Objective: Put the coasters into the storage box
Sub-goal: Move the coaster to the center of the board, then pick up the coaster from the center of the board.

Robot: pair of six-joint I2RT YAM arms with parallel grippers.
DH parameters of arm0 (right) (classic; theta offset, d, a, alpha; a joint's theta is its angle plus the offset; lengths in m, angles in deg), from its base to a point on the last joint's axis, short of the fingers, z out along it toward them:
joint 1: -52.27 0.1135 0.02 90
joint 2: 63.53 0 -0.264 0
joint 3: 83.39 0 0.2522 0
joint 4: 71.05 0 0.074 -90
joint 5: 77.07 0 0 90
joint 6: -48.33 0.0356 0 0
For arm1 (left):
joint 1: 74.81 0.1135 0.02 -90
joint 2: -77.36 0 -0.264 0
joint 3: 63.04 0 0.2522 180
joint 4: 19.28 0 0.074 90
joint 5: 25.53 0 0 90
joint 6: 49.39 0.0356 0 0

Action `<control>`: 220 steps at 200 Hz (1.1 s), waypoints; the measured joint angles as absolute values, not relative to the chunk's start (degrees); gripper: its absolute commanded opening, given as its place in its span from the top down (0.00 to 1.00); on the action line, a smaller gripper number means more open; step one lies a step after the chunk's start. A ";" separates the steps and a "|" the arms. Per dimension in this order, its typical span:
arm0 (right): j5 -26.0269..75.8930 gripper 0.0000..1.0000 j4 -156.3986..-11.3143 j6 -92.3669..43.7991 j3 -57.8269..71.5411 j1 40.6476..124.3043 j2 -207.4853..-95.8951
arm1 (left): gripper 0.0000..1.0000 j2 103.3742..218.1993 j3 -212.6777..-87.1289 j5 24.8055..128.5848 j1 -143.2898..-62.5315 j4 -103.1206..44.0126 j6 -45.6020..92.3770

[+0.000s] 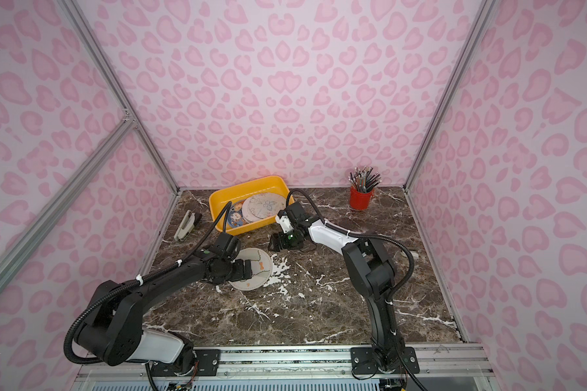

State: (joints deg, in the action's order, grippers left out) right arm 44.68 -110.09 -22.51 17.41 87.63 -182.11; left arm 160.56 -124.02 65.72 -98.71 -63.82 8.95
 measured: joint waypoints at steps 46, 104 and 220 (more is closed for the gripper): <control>44.48 0.26 -110.98 -20.52 17.35 90.58 -183.49 | 0.05 163.20 -124.92 64.89 -95.04 -63.76 10.81; 44.46 0.37 -110.83 -17.35 16.41 92.28 -185.19 | 0.08 166.87 -124.57 65.70 -93.29 -60.96 11.11; 46.76 0.55 -106.43 -15.21 16.84 93.33 -187.79 | 0.13 167.88 -123.26 64.98 -93.20 -54.07 11.02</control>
